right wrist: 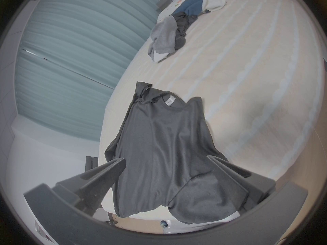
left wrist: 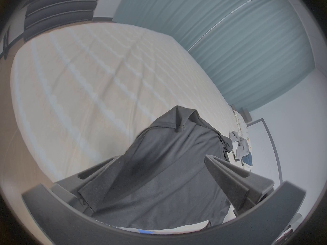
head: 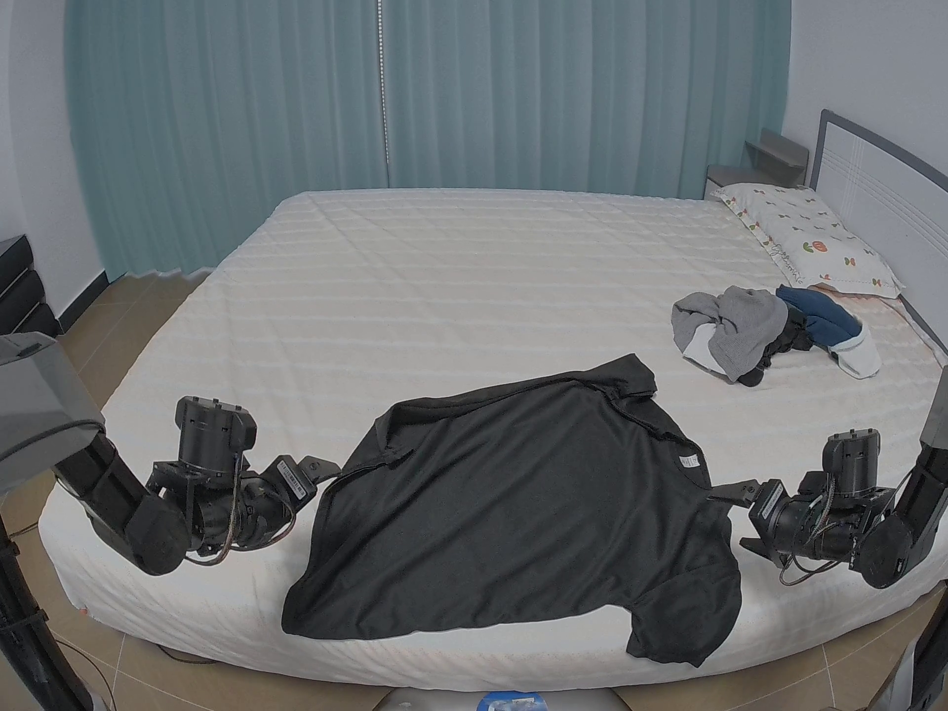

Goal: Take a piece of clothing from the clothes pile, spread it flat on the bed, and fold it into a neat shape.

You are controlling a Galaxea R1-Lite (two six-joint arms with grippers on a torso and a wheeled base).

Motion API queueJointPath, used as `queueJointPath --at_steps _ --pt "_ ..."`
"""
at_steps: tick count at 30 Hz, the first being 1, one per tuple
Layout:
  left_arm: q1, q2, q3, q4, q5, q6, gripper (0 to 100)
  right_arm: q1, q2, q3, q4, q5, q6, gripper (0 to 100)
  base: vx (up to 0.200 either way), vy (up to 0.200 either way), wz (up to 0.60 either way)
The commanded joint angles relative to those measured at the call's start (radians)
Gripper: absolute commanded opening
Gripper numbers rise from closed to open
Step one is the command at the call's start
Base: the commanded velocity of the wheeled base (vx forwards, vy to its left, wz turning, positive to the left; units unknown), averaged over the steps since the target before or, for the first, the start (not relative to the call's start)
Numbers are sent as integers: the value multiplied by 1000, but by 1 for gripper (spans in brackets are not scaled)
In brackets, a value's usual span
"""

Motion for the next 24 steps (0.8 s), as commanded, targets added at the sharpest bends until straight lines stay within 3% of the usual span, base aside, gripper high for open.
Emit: queueJointPath --at_steps 1,6,12,24 --pt "39 -6 -184 156 0 92 100 -7 21 21 -7 2 11 100 0 0 0" --pt "60 43 -370 294 -10 121 100 -7 24 24 -10 2 10 100 0 0 0" --pt "97 155 -456 300 -8 287 100 -26 9 23 -10 -4 10 100 0 0 0" --pt "148 398 -681 291 3 377 100 -44 43 15 -10 5 10 100 0 0 0"
